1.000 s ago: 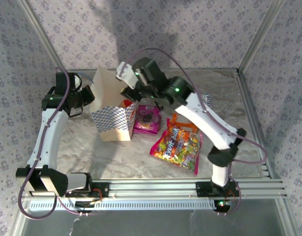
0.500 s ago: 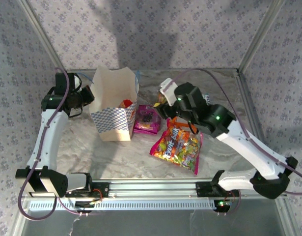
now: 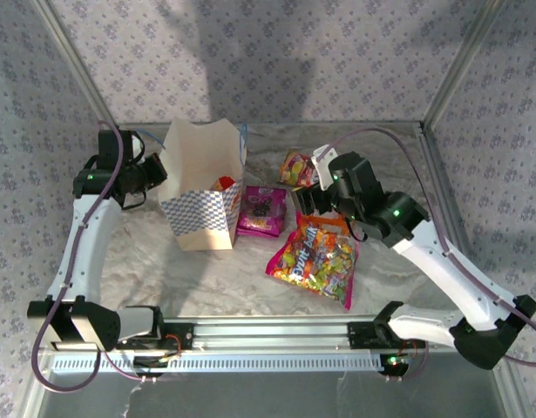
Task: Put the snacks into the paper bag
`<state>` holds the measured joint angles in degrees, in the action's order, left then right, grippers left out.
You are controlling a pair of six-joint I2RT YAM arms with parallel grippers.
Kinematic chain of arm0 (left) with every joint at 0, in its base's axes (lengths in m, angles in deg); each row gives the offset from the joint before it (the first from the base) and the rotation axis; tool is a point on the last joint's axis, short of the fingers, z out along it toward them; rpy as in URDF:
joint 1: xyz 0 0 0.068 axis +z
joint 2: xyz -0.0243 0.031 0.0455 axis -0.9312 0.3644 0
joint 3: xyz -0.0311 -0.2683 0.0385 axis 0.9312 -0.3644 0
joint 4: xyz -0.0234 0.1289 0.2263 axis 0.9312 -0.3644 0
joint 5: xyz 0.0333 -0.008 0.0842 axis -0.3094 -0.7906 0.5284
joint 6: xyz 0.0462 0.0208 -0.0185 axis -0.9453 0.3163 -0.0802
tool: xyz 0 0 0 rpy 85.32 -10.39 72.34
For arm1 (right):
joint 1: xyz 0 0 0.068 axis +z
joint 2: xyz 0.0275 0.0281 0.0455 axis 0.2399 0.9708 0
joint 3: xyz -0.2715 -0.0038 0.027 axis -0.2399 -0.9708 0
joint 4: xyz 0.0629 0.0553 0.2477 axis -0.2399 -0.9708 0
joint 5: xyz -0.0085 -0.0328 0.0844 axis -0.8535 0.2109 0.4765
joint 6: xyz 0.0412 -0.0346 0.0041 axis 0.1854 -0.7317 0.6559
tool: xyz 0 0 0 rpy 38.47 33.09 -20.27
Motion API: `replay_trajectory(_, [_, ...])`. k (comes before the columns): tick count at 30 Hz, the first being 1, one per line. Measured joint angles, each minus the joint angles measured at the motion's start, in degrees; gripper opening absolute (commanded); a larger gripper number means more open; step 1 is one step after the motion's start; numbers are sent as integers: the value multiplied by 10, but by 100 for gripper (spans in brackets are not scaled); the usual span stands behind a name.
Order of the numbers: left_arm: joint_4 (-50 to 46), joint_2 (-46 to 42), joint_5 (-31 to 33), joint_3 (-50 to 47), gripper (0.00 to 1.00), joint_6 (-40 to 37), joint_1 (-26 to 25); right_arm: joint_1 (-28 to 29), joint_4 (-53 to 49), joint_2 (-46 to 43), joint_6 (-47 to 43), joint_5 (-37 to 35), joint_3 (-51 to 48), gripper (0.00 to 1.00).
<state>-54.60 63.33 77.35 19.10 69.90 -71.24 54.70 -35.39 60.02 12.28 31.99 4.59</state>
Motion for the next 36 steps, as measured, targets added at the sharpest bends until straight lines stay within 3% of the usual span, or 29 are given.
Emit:
replay_trajectory(15, [0, -1, 24, 0, 5, -2, 0, -112, 30, 135, 16, 132, 9, 82])
replay_trajectory(36, [1, -9, 30, -9, 6, 1, 0, -150, 5, 320, 20, 251, 102, 86])
